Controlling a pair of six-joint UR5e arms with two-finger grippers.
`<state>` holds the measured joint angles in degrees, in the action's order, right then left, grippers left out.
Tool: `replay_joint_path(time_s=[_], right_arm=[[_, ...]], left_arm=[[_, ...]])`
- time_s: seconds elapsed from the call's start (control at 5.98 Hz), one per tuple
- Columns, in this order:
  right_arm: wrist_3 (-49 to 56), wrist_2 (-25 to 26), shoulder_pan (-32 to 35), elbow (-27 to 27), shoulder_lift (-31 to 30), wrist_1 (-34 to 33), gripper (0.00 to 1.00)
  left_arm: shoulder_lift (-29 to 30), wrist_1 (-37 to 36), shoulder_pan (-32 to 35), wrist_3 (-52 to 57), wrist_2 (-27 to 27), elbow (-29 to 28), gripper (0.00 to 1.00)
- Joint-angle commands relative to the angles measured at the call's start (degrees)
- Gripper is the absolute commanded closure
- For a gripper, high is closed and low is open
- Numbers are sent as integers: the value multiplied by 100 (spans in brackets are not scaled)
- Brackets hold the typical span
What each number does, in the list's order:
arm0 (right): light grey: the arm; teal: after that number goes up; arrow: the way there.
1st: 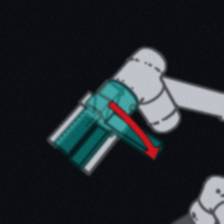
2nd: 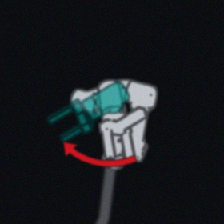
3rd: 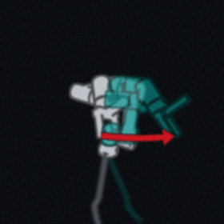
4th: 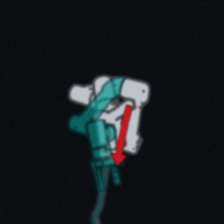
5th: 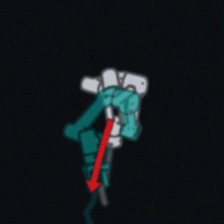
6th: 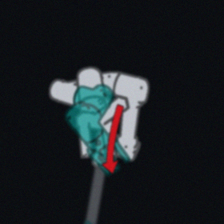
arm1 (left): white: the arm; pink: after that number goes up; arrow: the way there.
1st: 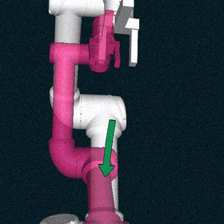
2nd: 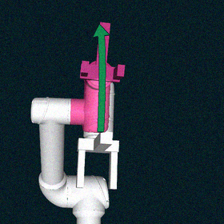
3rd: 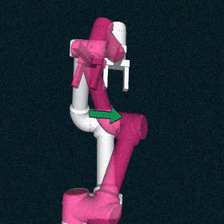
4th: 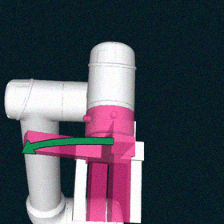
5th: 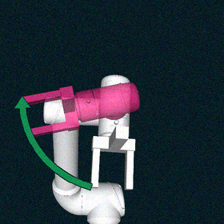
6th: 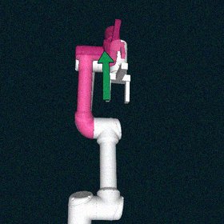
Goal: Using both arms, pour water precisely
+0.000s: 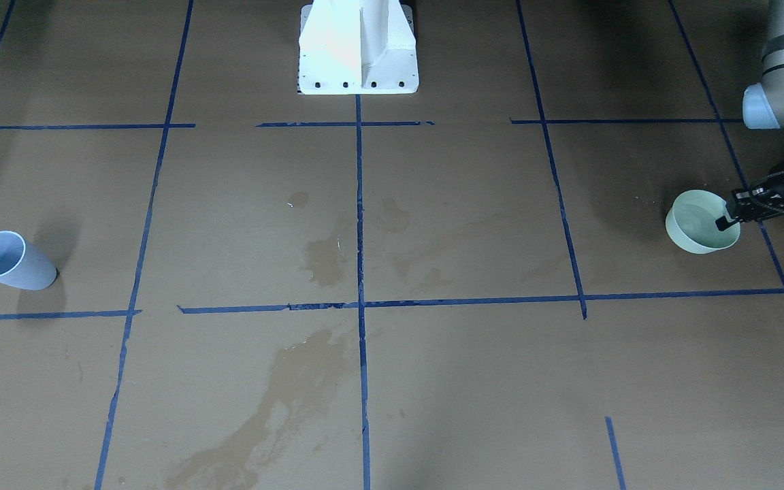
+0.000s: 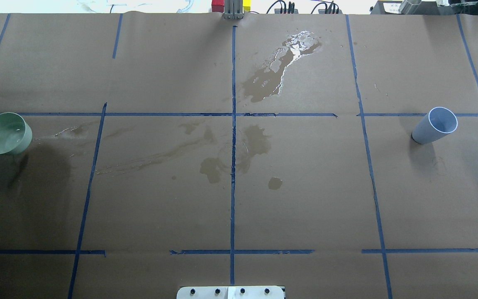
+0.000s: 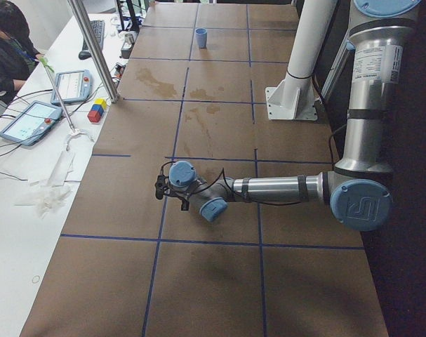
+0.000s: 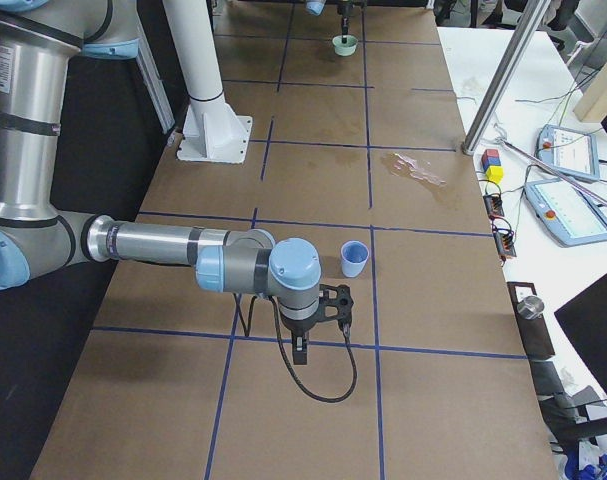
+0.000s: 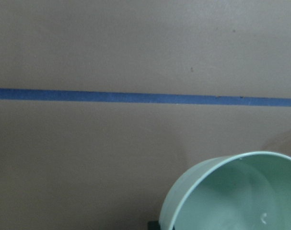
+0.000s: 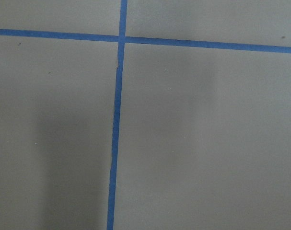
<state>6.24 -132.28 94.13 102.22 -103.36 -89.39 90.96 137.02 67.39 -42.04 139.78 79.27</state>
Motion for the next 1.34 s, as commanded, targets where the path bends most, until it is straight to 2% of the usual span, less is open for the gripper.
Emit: replay_joint_path(time_s=[0.0,0.33,0.5,0.67,0.84,1.0,1.17], right_arm=[[0,0,-9,0,0,0,0],[9,0,-9,-9,0,0,0],[0,0,-9,-9,0,0,0],[9,0,-9,-9,0,0,0],[0,0,-9,-9,0,0,0],[0,0,-9,0,0,0,0],[0,0,-17,0,9,0,0]], left_arm=[[89,9,-234,-6,-13,-148,98],[115,9,-427,-6,-13,-166,93],[115,9,-437,2,-13,-166,80],[115,9,-437,11,-13,-166,66],[115,18,-437,29,-13,-140,44],[141,18,-428,20,-30,-79,0],[133,-8,-350,55,-21,26,0]])
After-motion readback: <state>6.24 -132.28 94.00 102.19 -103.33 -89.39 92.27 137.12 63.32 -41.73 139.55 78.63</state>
